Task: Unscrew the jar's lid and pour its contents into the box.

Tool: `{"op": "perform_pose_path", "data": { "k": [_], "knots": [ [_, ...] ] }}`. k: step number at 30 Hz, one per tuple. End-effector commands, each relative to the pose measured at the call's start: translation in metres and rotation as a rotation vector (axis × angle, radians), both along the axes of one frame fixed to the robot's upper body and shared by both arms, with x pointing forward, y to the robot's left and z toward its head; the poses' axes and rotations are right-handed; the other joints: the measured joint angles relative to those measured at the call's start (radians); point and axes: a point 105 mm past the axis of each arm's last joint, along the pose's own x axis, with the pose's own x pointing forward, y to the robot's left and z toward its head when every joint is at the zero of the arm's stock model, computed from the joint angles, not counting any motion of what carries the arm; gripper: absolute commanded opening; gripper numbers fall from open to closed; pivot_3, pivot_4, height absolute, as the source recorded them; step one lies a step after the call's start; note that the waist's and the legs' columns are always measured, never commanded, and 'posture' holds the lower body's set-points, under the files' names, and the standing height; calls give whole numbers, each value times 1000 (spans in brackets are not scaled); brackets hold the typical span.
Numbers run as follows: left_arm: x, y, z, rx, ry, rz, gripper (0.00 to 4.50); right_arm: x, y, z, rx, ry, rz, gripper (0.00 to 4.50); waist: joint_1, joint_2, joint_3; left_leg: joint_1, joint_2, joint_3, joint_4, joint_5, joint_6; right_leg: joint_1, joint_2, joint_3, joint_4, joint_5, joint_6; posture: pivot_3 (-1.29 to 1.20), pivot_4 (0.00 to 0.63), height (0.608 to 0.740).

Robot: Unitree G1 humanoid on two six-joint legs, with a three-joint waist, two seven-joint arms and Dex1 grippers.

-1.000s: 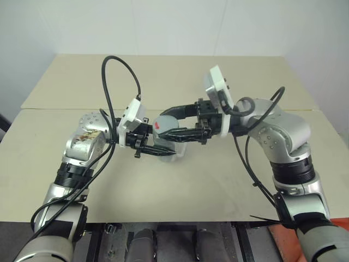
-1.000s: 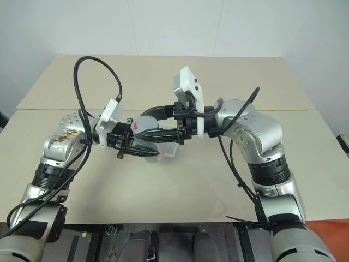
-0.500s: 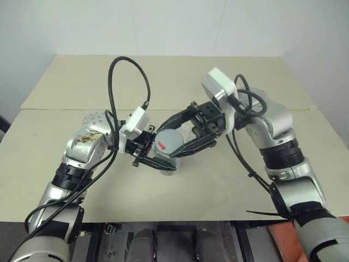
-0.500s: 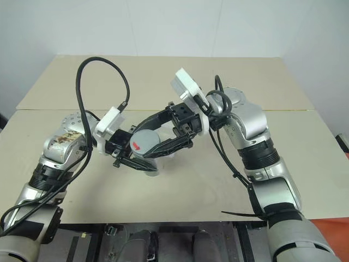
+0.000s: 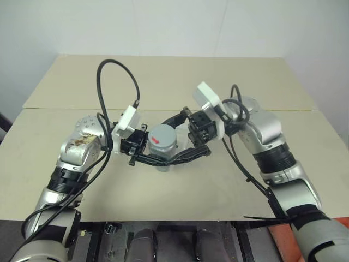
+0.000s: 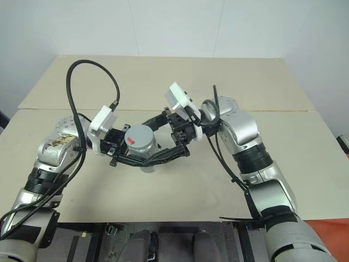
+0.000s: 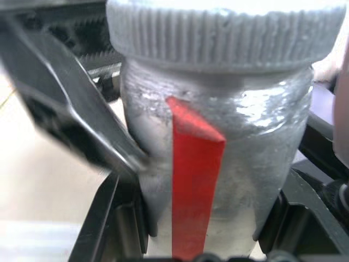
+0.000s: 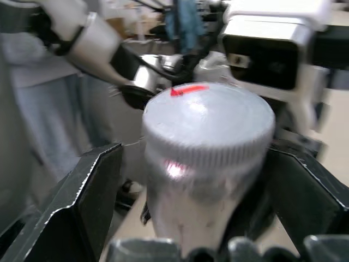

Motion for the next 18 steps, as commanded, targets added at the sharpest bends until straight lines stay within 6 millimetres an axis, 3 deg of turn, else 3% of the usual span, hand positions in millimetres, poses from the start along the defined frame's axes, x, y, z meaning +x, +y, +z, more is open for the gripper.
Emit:
{"op": "perform_pose_path", "data": {
  "k": [1, 8, 13, 18],
  "knots": [
    [8, 17, 9, -27, -35, 123, 2046, 6, -14, 18, 70, -63, -134, 4478, 0, 0, 0, 0, 0, 0, 0, 0, 0, 0, 0, 0, 0, 0, 0, 0, 150, 740],
    [37, 31, -1, -25, -69, 434, 2046, 31, -30, 32, 179, -111, -574, 4478, 1, 0, 0, 0, 0, 0, 0, 0, 0, 0, -1, 0, 0, 0, 0, 0, 150, 740],
    [42, 27, -1, -61, -59, 507, 2046, 21, -24, 38, 206, -97, -684, 4478, 1, 0, 0, 0, 0, 0, 0, 0, 0, 0, -1, 0, 0, 0, 0, 0, 150, 740],
    [40, 18, 0, -66, -27, 484, 2046, 10, -2, 39, 224, -93, -727, 4478, -2, 0, 0, 0, 0, 0, -1, 0, 0, 0, -1, 0, 1, 0, 0, 0, 150, 740]
  ]
}}
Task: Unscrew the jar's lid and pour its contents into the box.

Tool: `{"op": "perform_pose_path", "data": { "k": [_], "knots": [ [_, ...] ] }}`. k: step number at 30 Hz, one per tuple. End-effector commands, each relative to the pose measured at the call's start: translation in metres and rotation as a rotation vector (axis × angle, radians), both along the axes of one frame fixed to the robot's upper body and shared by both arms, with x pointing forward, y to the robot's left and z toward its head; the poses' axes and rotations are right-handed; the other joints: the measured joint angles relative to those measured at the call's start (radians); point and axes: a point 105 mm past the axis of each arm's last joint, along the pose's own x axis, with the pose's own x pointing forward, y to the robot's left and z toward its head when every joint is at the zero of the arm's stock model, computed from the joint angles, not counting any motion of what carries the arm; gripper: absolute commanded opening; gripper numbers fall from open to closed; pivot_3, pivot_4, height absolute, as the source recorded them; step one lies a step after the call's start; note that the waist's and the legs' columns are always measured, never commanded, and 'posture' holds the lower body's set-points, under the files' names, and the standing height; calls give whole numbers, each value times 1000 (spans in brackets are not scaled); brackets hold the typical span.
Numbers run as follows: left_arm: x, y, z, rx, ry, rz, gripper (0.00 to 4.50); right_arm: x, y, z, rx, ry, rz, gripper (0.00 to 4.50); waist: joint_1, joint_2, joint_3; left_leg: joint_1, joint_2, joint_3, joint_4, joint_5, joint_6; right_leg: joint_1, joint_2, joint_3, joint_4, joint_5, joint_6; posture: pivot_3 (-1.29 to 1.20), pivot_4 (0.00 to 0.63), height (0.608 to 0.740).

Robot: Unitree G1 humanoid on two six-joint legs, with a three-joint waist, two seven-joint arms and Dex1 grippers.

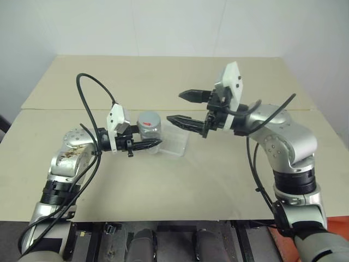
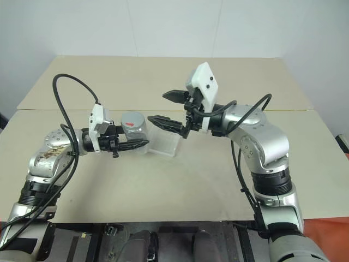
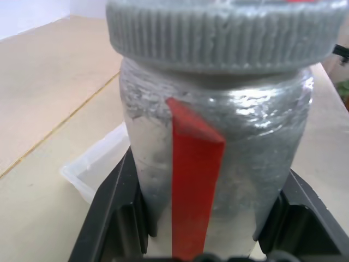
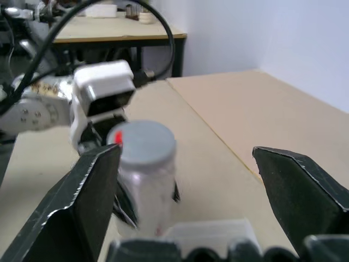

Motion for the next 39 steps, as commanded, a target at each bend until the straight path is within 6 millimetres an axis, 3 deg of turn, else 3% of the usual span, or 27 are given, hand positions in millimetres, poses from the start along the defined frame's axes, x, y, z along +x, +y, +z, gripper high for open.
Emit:
{"op": "perform_pose_path", "data": {
  "k": [1, 10, 17, 39],
  "knots": [
    [-2, -8, 14, -18, -41, -20, 2046, -10, 11, 8, 26, -28, -19, 4478, 1, 0, 0, 0, 0, 0, 0, 0, 0, 0, 0, 0, 0, 0, 0, 0, 150, 740],
    [2, -18, 20, -44, -56, -32, 2046, -6, 35, 2, 9, -20, -81, 4478, 2, 0, 0, 0, -1, 0, 0, 0, 0, 0, 0, -1, 0, 0, 0, 0, 150, 740],
    [1, -19, 21, -45, -59, -43, 2046, 7, 40, -4, -9, -2, -154, 4478, 1, 0, 0, 0, -1, 0, 0, 0, 0, 0, 0, -1, 0, 0, 0, 0, 150, 740],
    [-4, -6, 20, -22, -56, -46, 2046, 15, 7, -13, -48, 20, -207, 4478, 1, 0, 0, 0, -1, -1, 0, 0, 0, 0, 0, -1, -1, 0, 0, 0, 150, 740]
  ]
}}
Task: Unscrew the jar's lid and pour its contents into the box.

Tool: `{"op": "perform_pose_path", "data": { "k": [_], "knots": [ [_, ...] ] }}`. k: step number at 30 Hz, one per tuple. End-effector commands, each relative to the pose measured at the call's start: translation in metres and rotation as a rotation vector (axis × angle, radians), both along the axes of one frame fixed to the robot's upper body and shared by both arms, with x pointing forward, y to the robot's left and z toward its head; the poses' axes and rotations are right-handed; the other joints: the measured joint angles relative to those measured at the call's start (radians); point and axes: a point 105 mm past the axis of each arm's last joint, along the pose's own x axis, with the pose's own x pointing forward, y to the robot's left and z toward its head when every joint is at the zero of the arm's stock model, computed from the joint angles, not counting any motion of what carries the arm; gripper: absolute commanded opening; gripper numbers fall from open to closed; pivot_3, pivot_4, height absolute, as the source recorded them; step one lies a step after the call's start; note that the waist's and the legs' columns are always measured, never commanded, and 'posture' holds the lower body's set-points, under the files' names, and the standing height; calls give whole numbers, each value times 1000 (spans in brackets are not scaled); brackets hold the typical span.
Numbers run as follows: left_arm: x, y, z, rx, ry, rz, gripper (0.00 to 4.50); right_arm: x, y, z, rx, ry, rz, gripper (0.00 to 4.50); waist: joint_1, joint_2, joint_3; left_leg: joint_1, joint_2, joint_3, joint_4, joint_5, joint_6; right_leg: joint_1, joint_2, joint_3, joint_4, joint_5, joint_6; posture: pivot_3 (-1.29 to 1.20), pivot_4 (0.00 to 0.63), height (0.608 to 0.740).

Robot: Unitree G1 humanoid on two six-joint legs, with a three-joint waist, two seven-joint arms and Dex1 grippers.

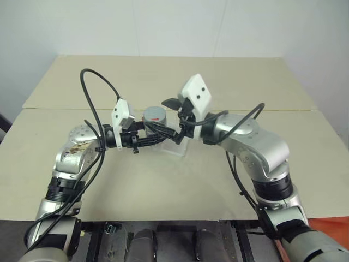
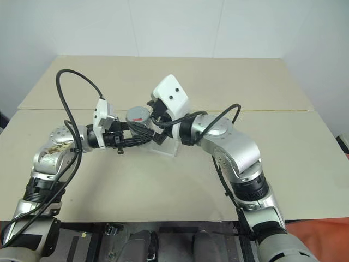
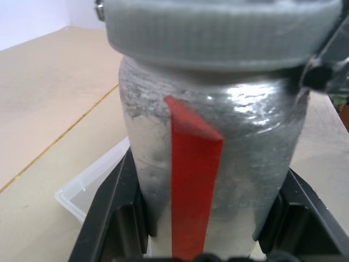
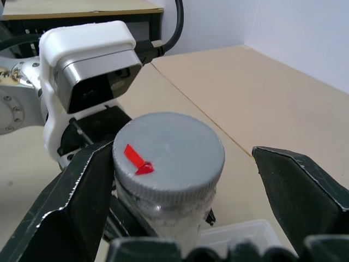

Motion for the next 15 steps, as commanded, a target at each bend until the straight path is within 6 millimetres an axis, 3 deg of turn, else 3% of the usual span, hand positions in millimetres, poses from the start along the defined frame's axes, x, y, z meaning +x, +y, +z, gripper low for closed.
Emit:
{"op": "perform_pose_path", "data": {
  "k": [1, 15],
  "knots": [
    [-6, 4, 12, -4, -48, -27, 2046, 8, -23, 10, 27, -25, -82, 4478, 0, 0, 0, 0, 0, 0, 0, 0, 0, 0, 0, 0, 0, 0, 0, 0, 150, 740],
    [-11, 8, 12, 4, -46, -30, 2046, -13, -35, 10, 7, -36, 42, 4478, 1, 0, 0, 0, 0, 0, 0, 0, 0, 0, 0, 0, -5, 0, 0, 0, 150, 740]
  ]
}}
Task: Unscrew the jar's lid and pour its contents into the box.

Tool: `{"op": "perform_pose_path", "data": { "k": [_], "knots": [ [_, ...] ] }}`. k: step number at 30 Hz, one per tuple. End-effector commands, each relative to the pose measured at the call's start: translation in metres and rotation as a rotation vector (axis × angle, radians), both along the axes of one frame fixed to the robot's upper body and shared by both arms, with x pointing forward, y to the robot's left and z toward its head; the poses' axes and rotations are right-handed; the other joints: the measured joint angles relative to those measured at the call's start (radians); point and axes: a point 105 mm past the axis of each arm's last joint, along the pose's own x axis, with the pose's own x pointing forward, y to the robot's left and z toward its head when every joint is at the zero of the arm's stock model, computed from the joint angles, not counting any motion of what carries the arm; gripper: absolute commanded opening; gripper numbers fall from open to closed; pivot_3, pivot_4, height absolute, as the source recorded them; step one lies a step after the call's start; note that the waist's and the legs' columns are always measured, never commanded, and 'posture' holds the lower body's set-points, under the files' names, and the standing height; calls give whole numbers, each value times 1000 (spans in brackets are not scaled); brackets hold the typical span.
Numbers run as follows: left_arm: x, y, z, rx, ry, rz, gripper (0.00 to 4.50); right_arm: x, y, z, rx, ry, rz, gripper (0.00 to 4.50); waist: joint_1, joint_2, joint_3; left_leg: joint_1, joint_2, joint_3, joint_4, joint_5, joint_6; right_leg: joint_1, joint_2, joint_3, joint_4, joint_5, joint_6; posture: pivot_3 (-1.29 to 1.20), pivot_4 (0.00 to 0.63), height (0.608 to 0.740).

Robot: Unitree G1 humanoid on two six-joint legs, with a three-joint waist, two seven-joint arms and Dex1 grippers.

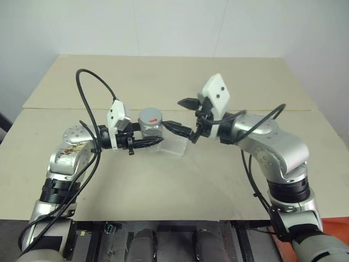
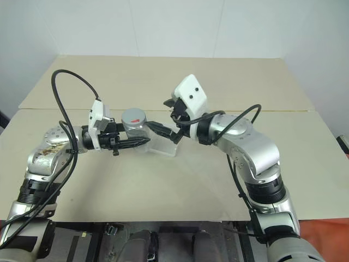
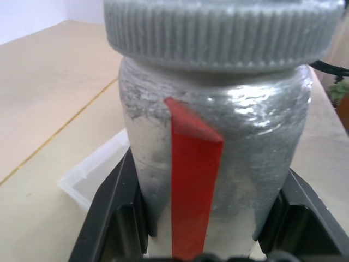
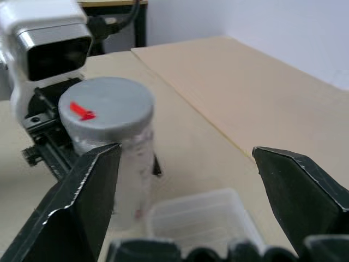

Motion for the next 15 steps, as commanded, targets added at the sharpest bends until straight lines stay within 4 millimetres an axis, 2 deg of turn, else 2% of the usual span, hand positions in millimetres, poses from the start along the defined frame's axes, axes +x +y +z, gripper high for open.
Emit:
{"op": "perform_pose_path", "data": {
  "k": [1, 6, 11, 15],
  "knots": [
    [-5, 2, 13, -14, -50, -12, 2046, -20, -3, 13, 20, -51, 107, 4478, 0, 0, 0, 0, 0, 0, 0, 0, 0, 0, 0, 0, 0, 0, 0, 0, 150, 740],
    [-2, -2, 13, -15, -49, -19, 2046, -31, 2, 16, 43, -42, 202, 4478, 0, 0, 0, 0, 0, 0, 0, 0, 0, 0, 0, 0, 0, 0, 0, 0, 150, 740],
    [-1, -8, 11, -14, -50, -34, 2046, -26, 20, 27, 91, -53, 196, 4478, -3, 0, 0, 1, 0, -1, 0, 0, 0, 0, 0, 0, 1, 0, 0, 0, 150, 740],
    [0, -10, 12, -19, -52, -37, 2046, -17, 31, 24, 67, -62, 135, 4478, -1, 0, 0, 0, 0, 0, 0, 0, 0, 0, 0, 0, 1, 0, 0, 0, 150, 740]
  ]
}}
